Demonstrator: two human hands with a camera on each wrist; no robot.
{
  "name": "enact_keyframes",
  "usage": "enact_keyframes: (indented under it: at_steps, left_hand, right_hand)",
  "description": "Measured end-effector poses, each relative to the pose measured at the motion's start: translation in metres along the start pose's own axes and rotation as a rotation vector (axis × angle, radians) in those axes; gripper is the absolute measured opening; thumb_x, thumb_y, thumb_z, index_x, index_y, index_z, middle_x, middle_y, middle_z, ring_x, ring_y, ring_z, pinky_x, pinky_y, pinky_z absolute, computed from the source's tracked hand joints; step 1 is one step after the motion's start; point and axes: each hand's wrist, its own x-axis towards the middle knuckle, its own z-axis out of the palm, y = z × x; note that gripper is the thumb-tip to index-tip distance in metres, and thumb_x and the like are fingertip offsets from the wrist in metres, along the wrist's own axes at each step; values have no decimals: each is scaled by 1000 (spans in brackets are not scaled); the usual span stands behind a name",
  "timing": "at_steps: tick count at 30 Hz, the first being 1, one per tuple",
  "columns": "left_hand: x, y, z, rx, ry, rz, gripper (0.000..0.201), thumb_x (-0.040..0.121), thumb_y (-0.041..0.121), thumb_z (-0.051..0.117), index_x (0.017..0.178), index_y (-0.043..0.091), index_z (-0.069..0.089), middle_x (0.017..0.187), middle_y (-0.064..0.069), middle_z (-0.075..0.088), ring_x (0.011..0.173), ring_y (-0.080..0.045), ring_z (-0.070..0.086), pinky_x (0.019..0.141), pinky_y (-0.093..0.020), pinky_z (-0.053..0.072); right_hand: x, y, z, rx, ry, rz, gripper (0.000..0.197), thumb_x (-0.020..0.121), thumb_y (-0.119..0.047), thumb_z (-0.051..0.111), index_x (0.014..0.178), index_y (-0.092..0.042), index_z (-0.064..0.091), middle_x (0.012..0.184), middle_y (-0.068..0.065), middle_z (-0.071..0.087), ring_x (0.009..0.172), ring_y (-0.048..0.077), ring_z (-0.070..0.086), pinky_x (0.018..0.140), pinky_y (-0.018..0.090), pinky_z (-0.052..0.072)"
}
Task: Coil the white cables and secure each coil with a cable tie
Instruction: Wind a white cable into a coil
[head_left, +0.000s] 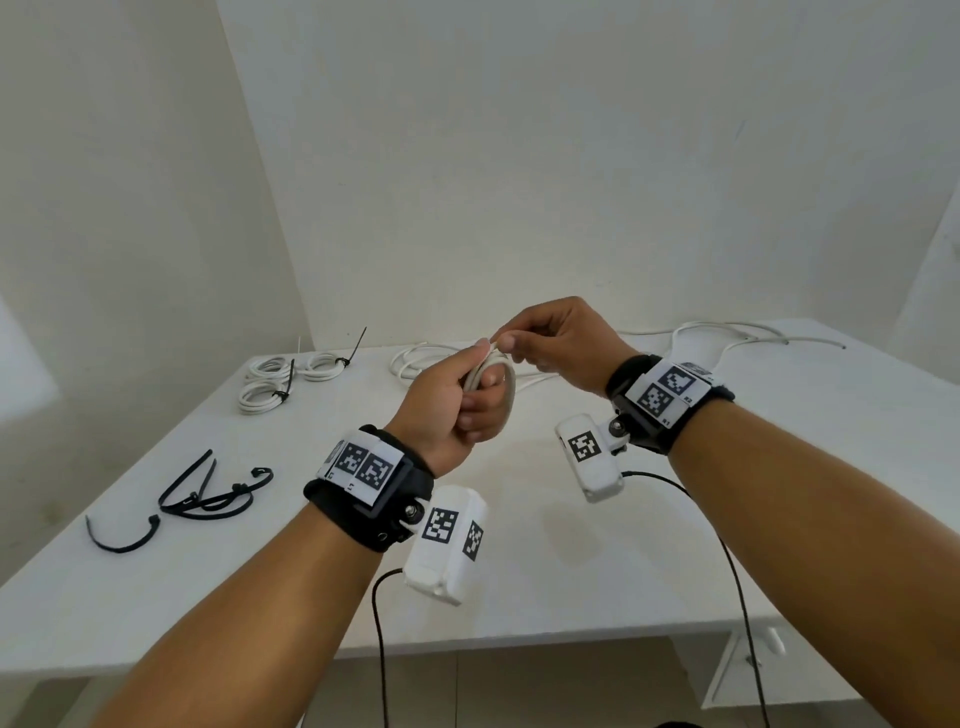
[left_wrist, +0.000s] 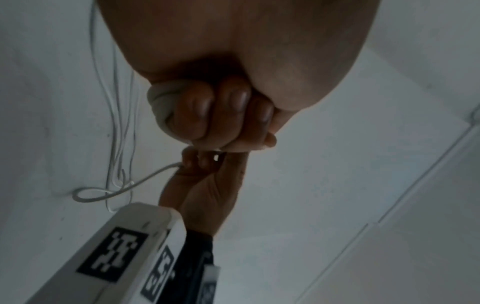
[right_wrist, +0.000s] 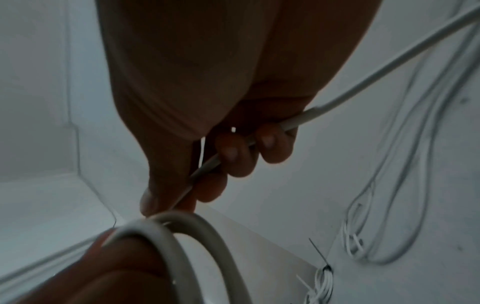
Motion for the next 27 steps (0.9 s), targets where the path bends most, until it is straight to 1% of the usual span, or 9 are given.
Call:
enact_keyframes:
  at_steps: [2,4,8,10,13,16,19,24,27]
  left_hand:
    - [-2,5,6,-49,-56,34,44,101,37,31,64,16,40,44,7,24,36,-7,17,40,-23,12]
    - [-2,11,11,-76,-118,93,41,100,39,30,68,16,38,45,7,26,39,-10,13,40,-24,13]
    - [4,17,14,-72,-137,202,43,105,36,22,70,16,38,49,7,27,42,-10,16,42,-24,20]
    - [9,18,13,-90,-82,236,44,106,37,21,73,15,39,50,6,30,40,-9,25,43,-23,27]
    - [20,19,8,-52,88,285,40,107,35,24,77,15,41,52,5,33,42,-11,32,48,-25,28]
    - [34,16,-6,298,253,386,38,107,32,27,77,14,42,52,6,37,45,-13,36,51,-27,31]
    - [39,7,-16,711,304,403,38,107,32,28,81,8,43,54,6,41,48,-11,40,50,-23,37]
    - [38,1,-22,919,254,294,31,107,25,32,89,4,44,62,3,42,41,1,40,48,-11,35]
    - [39,0,-37,1093,233,184,36,106,30,35,77,11,46,62,2,49,48,-2,46,56,-17,41]
  right_hand:
    - [-2,7,7,161,-10,50,36,98,-20,61,85,14,64,50,-9,50,47,10,34,49,24,28]
    - [-5,10,18,275,-6,97,44,103,-20,50,87,20,58,47,-6,45,44,10,32,48,24,29]
    - [-12,16,33,272,21,169,44,106,-15,43,67,-2,57,52,8,50,42,13,38,47,24,36]
    - [-15,19,36,171,-26,168,45,106,-19,43,66,-5,57,53,5,52,44,15,39,52,28,37]
    - [-21,19,40,-99,-109,202,50,106,-36,43,62,-26,65,55,-2,53,47,14,41,57,28,39]
    - [-27,21,47,-323,-156,207,38,104,-40,43,89,-26,76,56,-10,51,48,7,44,58,22,40]
    - [-28,22,54,-500,-183,169,31,103,-33,46,100,-24,75,63,-12,55,60,8,53,60,21,40]
    - [-27,13,46,-658,-242,108,28,100,-33,52,100,-16,74,68,-10,60,59,5,52,60,23,42]
    - [-27,5,37,-706,-255,48,21,98,-32,58,99,-19,74,66,-16,56,61,3,52,60,21,39]
